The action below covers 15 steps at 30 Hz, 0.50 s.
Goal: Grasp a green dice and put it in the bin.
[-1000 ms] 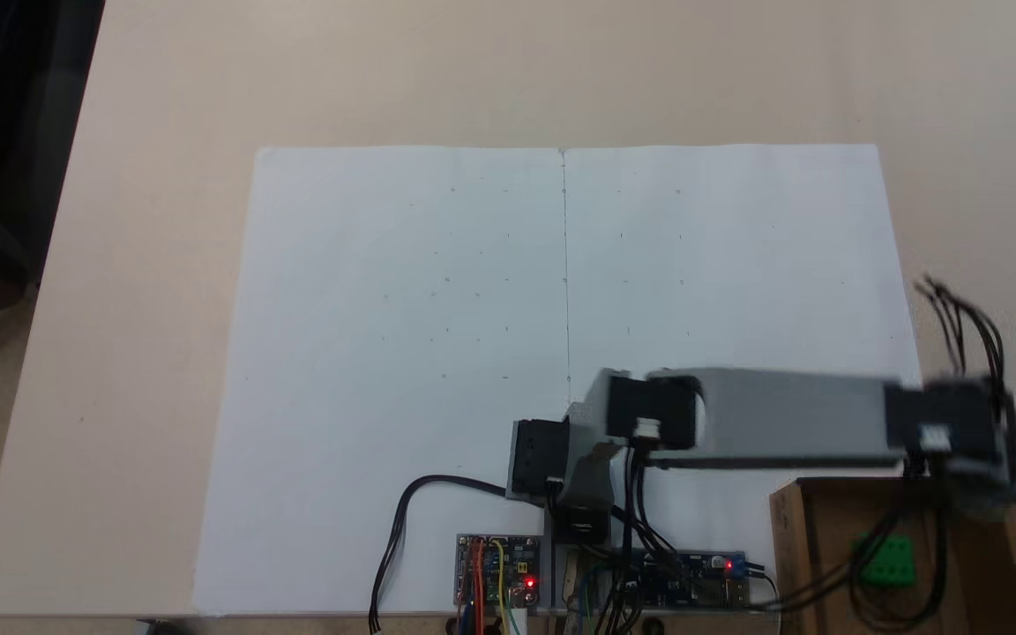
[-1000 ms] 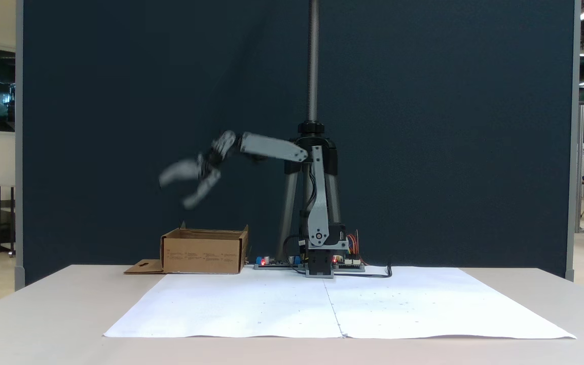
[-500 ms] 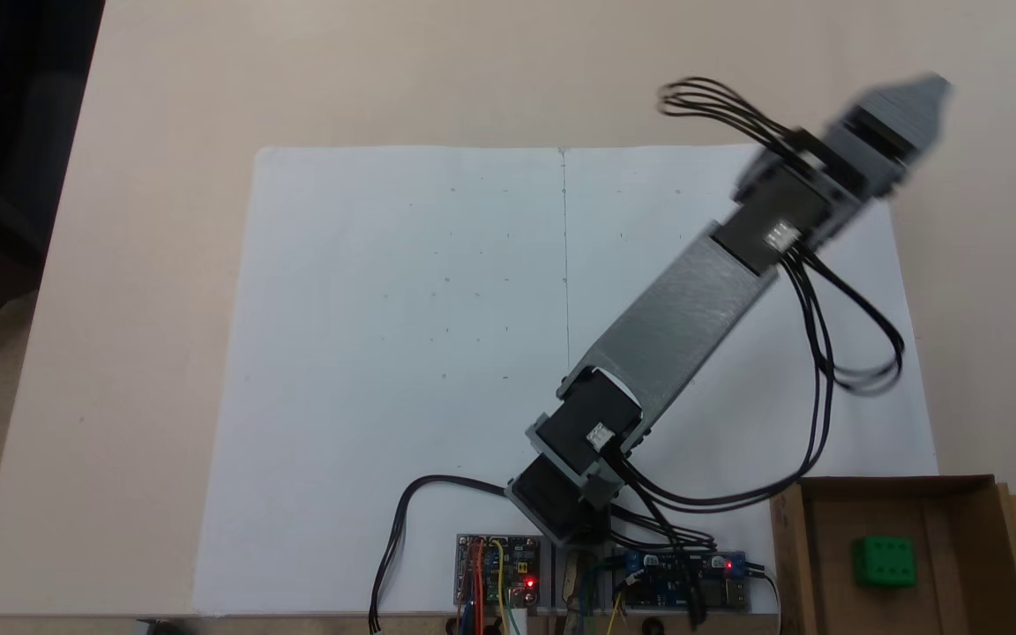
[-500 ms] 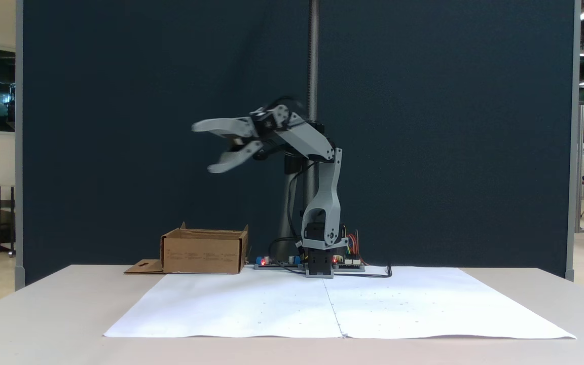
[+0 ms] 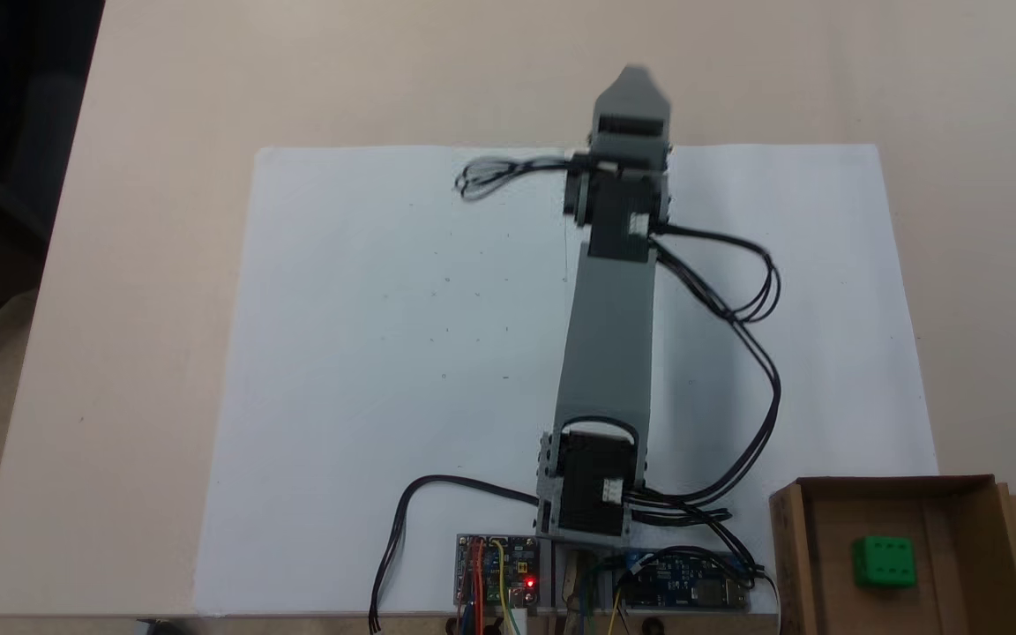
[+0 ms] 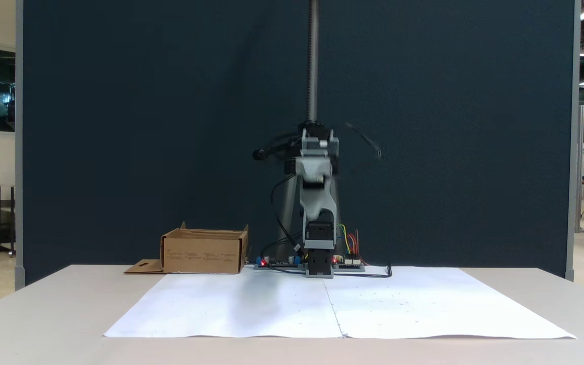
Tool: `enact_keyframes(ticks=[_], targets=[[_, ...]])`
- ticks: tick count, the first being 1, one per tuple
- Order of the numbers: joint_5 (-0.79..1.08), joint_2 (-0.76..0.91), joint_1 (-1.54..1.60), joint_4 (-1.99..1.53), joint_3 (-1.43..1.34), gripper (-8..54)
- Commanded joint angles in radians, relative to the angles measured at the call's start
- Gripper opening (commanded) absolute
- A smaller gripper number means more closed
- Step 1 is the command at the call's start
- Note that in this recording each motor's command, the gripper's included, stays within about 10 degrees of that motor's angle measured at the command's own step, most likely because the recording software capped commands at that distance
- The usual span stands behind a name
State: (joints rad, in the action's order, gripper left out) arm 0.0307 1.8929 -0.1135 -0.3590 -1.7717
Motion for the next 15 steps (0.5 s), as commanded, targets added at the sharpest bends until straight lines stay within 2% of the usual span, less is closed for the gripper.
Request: enact_keyframes(ticks=[1,15], targets=[[-0.069,0.089,0.011,0.164,-0.123,43.7],[0.014,0.383,0.0,0.644,-0.87,44.1]])
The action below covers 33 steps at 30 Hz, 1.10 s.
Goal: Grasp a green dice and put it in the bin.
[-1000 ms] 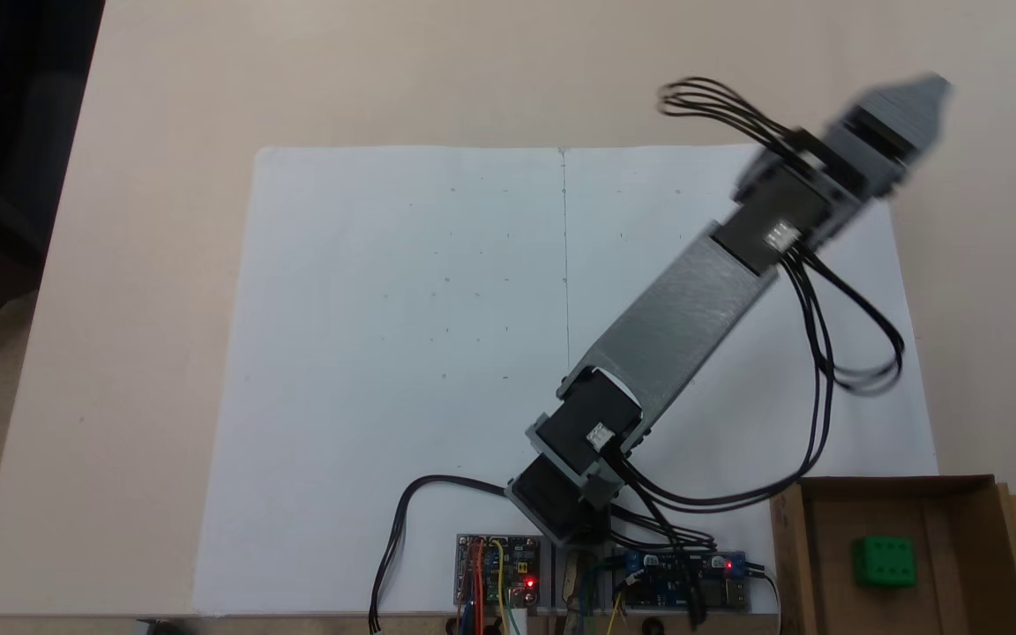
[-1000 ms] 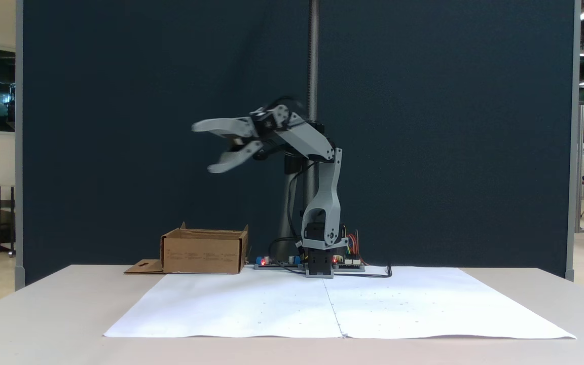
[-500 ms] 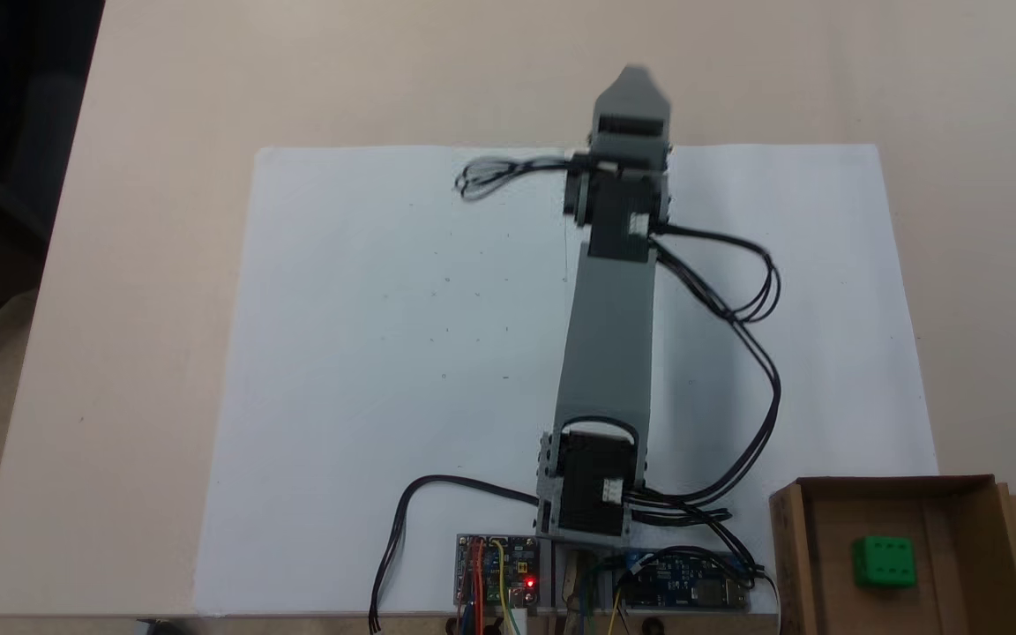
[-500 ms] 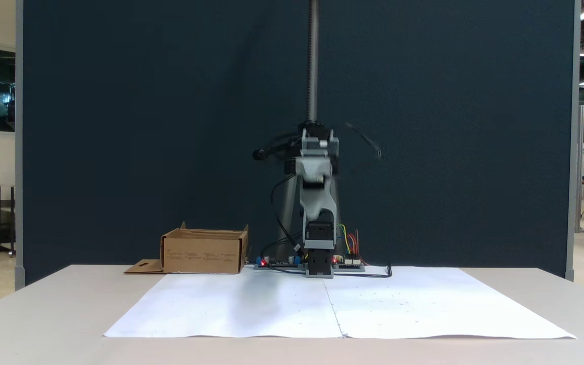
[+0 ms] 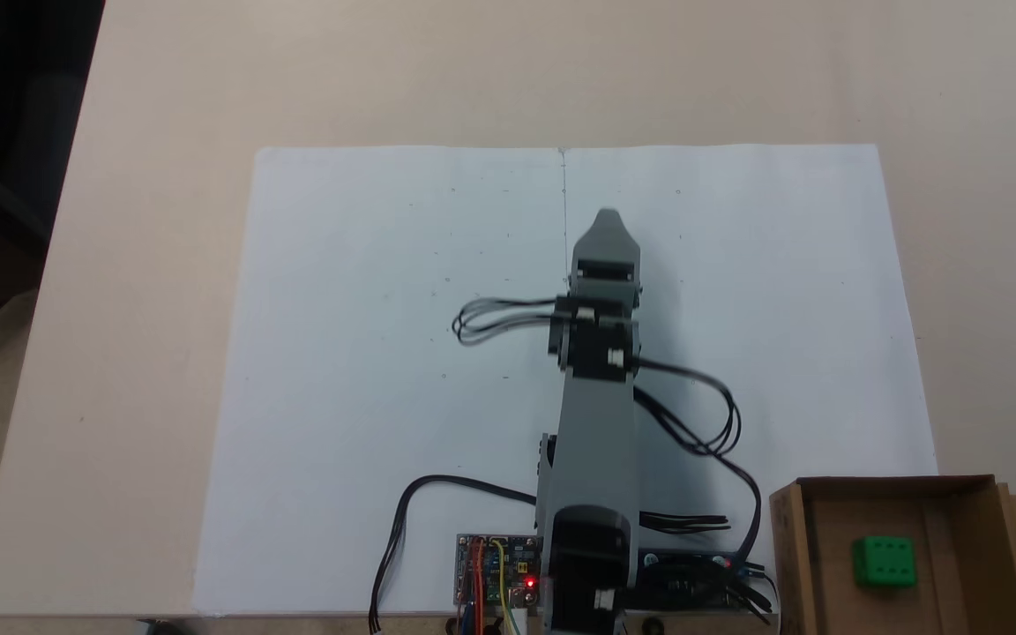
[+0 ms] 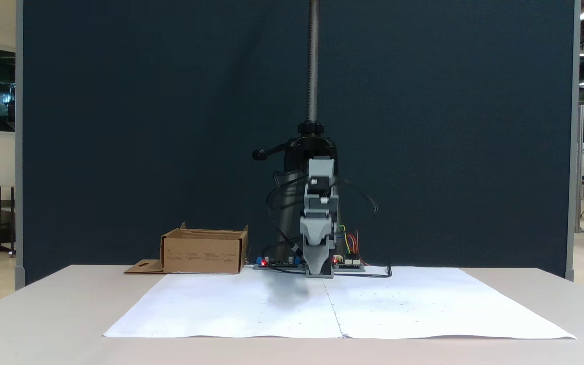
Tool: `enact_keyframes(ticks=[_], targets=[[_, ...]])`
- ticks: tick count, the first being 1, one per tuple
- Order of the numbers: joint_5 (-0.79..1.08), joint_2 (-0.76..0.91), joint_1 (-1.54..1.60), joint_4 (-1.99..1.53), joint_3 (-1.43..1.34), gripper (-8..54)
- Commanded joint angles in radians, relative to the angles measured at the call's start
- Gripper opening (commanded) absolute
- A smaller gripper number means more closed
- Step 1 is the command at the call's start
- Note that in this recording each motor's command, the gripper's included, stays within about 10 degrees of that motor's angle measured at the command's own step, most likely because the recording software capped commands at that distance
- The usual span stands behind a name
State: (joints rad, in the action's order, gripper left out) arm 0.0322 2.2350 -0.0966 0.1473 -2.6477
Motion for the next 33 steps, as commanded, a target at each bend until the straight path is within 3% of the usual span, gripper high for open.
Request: enact_keyframes(ticks=[1,18,33], targets=[[0.021,0.06,-0.017,0.167,-0.035,44.1],[0.029,0.12,0.041,0.739,-0.468,44.3],[0.029,0.121,0.052,1.043,-0.483,45.7]])
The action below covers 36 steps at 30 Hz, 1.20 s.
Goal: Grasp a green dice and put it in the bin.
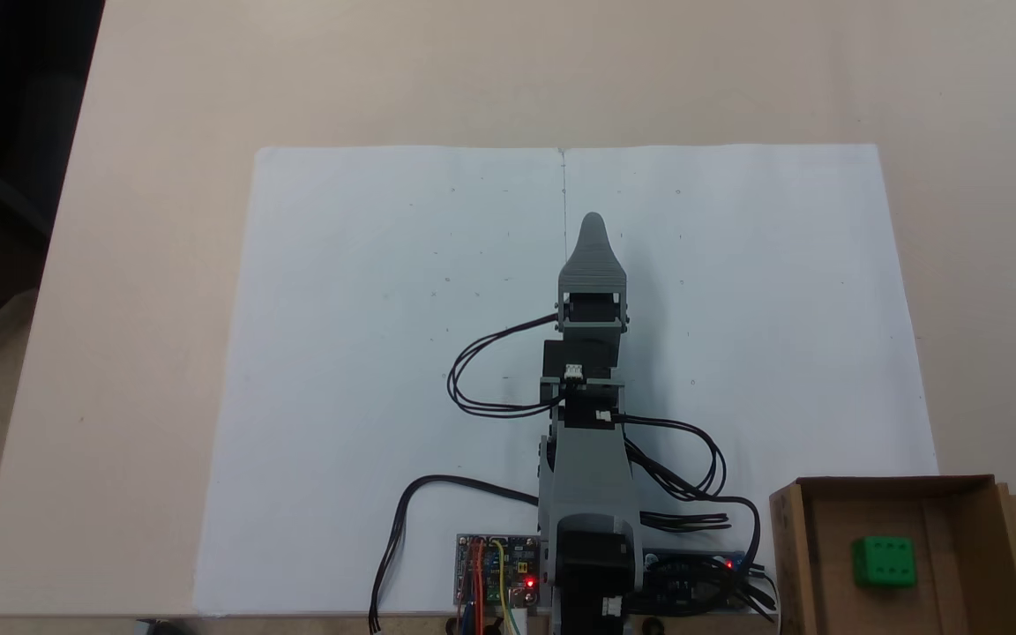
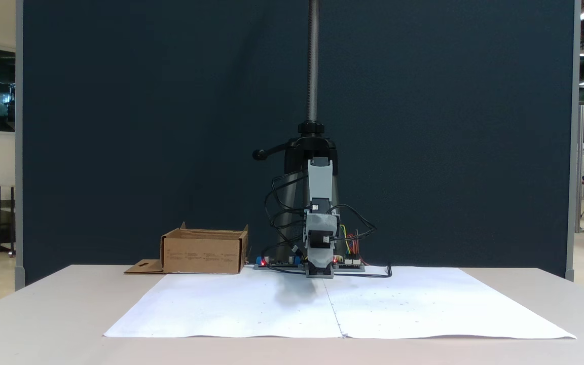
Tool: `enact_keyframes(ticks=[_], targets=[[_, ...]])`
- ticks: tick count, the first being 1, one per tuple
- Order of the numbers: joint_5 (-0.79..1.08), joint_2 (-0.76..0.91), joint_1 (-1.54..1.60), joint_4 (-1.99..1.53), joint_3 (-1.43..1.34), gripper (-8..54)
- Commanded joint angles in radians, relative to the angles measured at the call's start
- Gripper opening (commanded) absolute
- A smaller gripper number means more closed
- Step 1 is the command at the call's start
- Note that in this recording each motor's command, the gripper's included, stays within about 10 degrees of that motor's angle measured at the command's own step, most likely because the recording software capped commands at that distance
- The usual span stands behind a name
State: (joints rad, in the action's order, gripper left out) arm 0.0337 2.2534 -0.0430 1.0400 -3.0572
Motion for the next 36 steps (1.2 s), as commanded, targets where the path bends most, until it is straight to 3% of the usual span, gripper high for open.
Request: enact_keyframes(ticks=[1,36], targets=[[0.028,0.103,0.0,0.168,-0.074,45.7],[0.025,0.101,0.029,0.267,-0.074,46.1]])
